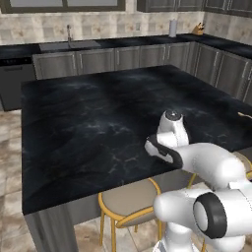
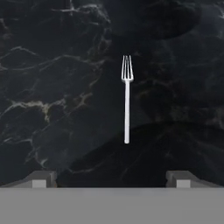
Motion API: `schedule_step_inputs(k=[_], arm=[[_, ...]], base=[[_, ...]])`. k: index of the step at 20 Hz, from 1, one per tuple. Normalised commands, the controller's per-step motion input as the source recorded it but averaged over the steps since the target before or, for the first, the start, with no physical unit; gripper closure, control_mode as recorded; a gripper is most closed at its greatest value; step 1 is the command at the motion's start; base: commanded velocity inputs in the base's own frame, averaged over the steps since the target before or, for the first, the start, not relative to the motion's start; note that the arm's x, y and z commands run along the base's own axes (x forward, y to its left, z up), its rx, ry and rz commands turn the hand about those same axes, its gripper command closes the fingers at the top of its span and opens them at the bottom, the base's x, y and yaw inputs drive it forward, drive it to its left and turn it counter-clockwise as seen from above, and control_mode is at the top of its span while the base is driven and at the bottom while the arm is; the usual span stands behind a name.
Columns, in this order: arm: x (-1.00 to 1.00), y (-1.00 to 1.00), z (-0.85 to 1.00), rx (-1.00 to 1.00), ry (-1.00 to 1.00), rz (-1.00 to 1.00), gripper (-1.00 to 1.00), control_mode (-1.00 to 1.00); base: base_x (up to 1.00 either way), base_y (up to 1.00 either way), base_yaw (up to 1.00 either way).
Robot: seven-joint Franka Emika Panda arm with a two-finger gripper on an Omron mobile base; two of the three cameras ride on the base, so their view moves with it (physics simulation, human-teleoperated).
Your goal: Pick up the metallic utensils from the counter and place them in the open drawer. Make sure not to pick up any wooden utensils.
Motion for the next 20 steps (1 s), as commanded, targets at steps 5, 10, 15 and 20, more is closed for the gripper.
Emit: schedule_step_inputs(k=[5,10,15,20], arm=[[0.37,0.04,-0.24,0.04,0.13,0.03,-1.00,-1.00],[0.20,-0.36,-0.55,0.14,-0.01,-0.04,-1.00,-1.00],[0.07,-0.04,-0.16,0.03,0.05,-0.01,-1.00,-1.00],[0.40,0.03,-0.25,0.00,0.00,-0.01,-1.00,-1.00]], base=[[0.00,0.00,0.00],[0.00,0.00,0.00],[0.00,0.00,0.00],[0.00,0.00,0.00]])
